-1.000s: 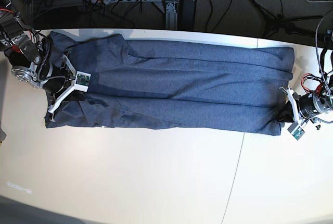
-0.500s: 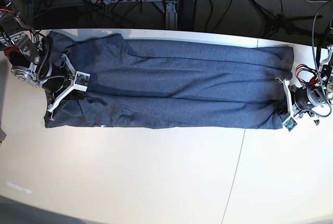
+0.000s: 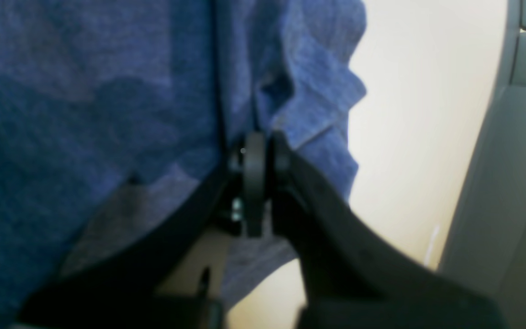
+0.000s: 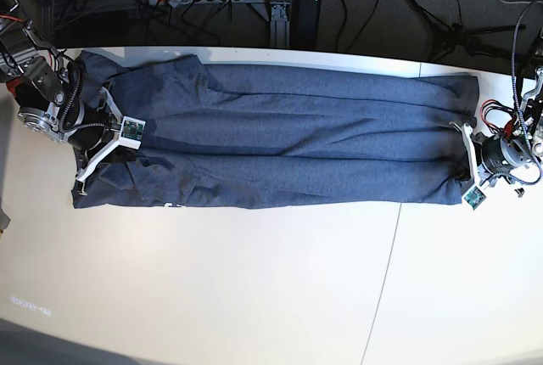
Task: Fold the T-shirt properly
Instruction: 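Open the left gripper and release the hem corner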
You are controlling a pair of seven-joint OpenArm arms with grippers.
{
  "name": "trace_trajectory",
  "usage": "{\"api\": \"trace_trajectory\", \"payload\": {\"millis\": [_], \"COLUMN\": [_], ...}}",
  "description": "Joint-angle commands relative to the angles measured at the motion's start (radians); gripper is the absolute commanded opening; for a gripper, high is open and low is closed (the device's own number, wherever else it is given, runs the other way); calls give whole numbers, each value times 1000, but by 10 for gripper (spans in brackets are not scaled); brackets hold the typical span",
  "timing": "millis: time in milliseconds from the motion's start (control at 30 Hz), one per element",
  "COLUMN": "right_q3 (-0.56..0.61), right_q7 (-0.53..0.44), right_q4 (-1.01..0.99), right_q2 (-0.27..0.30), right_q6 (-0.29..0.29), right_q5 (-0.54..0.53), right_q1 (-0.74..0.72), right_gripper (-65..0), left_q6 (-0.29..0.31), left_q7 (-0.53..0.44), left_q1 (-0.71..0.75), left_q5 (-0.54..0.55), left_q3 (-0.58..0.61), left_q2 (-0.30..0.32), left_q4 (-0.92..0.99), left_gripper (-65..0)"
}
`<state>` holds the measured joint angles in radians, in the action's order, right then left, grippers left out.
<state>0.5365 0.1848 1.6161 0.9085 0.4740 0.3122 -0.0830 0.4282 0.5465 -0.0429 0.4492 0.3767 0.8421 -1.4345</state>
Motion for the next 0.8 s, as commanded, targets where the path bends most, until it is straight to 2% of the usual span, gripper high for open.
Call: {"api": "trace_trajectory", "payload": {"millis": [0, 200, 333, 367, 467, 600, 700, 767], "right_q3": [-13, -13, -13, -13, -13, -13, -13, -13], "right_q7": [-2, -2, -2, -3, -2, -2, -2, -2], "right_q4": [8, 8, 8, 8, 8, 8, 9, 9], "right_q2": [22, 22, 21, 21, 21, 21, 19, 19], "right_q6": [61, 61, 61, 61, 61, 61, 61, 61], "right_q5": [-8, -25, -25, -25, -26, -71, -110, -132], "right_q1": [-16, -16, -16, -16, -16, -16, -16, -16], "right_gripper": [-650, -650, -650, -650, -650, -650, -650, -552], "left_q6": [-17, -25, -25, -31, -112, -167, -148, -105], "left_q7": [-10, -11, -7, -3, 10, 17, 58, 89], "left_q1": [-5, 4, 4, 4, 4, 7, 8, 9], "left_q5": [3, 2, -23, -24, -29, -8, 88, 159], "left_q3": [-11, -11, -11, -11, -29, -138, -244, -297], "left_q2": [26, 25, 25, 25, 24, 19, 19, 19], "left_q4": [-19, -28, -28, -28, -29, -53, -72, -74], "left_gripper": [-650, -650, -484, -464, -462, -462, -463, -463]}}
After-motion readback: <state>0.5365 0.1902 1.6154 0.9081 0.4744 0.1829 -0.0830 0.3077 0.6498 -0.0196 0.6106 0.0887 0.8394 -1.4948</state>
